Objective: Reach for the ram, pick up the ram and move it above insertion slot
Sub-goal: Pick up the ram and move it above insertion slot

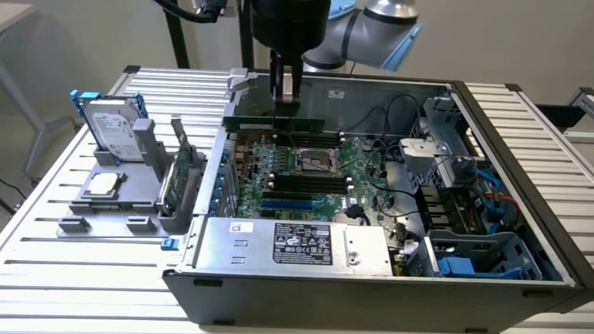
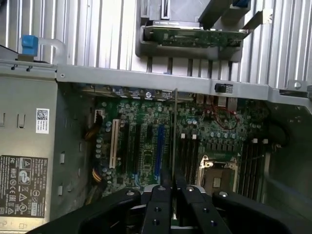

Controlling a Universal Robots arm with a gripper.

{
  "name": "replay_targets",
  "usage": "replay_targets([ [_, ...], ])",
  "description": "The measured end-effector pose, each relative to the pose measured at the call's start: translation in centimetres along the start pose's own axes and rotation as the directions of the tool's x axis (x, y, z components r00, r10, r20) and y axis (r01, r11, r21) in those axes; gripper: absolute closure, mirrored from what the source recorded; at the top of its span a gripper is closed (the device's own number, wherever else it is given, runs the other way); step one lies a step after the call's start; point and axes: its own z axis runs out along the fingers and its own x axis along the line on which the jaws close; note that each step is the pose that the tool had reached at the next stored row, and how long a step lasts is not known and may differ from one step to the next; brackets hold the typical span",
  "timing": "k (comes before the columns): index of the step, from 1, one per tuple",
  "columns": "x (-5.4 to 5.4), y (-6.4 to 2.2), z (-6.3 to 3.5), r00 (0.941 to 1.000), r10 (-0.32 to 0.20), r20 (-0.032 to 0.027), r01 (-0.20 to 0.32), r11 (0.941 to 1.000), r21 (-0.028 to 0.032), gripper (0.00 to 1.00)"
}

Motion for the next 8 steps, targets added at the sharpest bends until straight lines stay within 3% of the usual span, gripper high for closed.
replay_targets([
  [8, -2.7, -1.89, 0.36, 1.0, 0.0, -0.0033, 0.0, 1.0, -0.0001, 0.86],
])
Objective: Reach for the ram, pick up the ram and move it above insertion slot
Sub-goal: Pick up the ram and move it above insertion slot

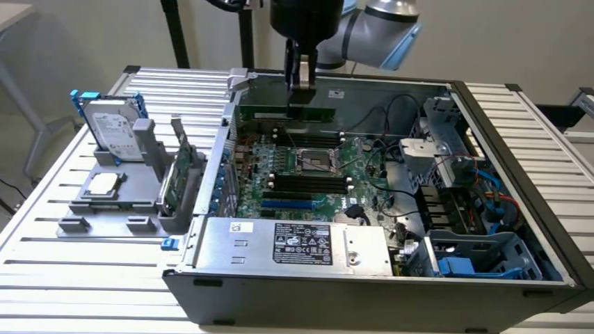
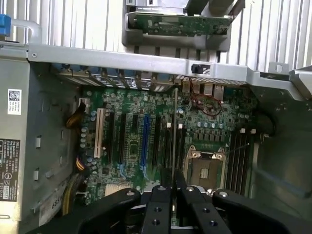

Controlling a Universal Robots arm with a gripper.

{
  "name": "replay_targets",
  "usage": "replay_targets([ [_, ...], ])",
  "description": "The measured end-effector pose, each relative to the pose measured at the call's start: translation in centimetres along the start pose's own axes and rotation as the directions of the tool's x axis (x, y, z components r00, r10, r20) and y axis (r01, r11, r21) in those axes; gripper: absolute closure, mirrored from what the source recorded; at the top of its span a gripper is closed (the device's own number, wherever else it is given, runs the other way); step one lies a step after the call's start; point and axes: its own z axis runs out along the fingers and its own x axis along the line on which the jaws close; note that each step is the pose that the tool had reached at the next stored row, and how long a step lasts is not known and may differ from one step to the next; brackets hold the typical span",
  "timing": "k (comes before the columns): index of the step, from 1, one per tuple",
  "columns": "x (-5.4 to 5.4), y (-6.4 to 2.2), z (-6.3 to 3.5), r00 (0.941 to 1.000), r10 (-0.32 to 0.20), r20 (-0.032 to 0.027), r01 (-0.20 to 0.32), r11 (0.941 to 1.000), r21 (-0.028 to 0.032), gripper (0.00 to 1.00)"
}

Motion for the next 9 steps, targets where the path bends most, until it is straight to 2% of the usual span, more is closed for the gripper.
replay_targets([
  [4, -0.9, -1.01, 0.14, 1.0, 0.0, -0.0048, 0.0, 1.0, -0.0003, 0.86],
  [9, -1.3, -2.33, 0.33, 0.9999, 0.006, -0.0083, -0.006, 1.0, -0.0002, 0.86],
])
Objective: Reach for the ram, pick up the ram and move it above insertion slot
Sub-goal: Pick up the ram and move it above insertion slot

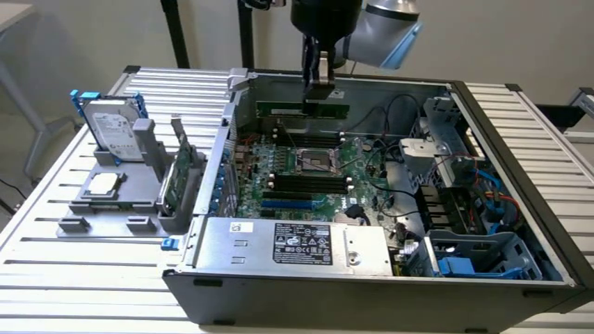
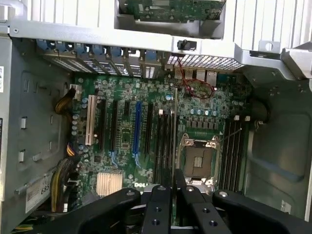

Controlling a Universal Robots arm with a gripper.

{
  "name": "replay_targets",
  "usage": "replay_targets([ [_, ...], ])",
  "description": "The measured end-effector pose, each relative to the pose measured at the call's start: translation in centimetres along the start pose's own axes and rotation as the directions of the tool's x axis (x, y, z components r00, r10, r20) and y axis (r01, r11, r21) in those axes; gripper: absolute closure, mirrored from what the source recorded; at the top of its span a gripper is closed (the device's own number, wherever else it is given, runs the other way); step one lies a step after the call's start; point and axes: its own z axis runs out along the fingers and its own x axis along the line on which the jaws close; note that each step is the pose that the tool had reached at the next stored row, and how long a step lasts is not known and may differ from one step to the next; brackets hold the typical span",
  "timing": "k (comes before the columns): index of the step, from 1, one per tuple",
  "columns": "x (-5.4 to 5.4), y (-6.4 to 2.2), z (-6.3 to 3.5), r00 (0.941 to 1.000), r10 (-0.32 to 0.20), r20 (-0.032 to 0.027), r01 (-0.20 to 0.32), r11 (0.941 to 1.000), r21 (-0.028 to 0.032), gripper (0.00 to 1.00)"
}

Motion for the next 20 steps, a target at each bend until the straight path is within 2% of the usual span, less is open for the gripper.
replay_targets([
  [12, -0.5, -2.08, 0.66, 0.9995, 0.03, 0.0003, -0.03, 0.9995, 0.0019, 0.86],
  [20, -0.5, -2.19, 0.67, 0.9994, 0.035, 0.0001, -0.035, 0.9994, 0.0021, 0.86],
])
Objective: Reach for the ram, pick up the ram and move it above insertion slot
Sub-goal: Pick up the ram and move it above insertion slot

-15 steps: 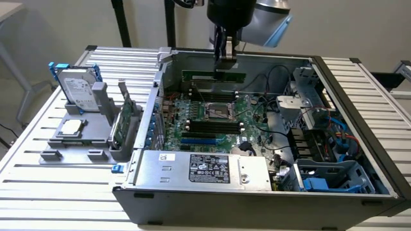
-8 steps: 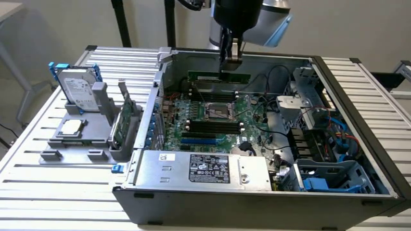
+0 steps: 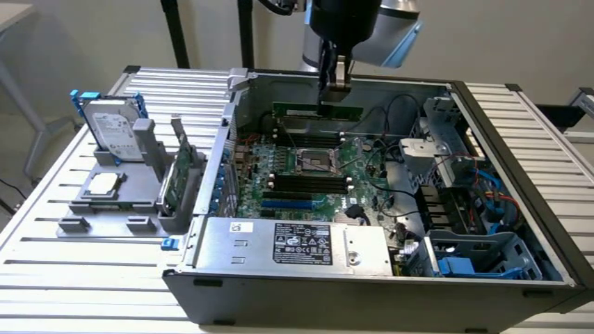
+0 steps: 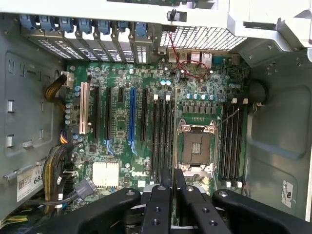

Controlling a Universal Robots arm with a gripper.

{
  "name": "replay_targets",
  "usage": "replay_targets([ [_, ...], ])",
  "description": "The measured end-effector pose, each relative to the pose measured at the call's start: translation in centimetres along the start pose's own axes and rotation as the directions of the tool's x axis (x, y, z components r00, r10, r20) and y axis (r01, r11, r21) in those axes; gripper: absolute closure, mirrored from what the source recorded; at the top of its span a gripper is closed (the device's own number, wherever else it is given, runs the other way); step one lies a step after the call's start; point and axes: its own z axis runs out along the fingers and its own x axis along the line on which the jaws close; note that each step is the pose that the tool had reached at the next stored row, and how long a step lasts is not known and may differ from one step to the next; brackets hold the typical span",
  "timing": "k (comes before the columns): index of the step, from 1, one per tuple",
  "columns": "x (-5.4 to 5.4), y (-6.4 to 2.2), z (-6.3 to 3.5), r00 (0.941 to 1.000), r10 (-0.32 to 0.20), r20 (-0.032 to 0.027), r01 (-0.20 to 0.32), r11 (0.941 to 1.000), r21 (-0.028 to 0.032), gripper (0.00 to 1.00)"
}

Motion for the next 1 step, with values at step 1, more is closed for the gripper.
replay_targets([
  [1, 0.0, 0.0, 0.0, 1.0, 0.0, 0.0001, 0.0, 1.0, 0.0, 0.86],
])
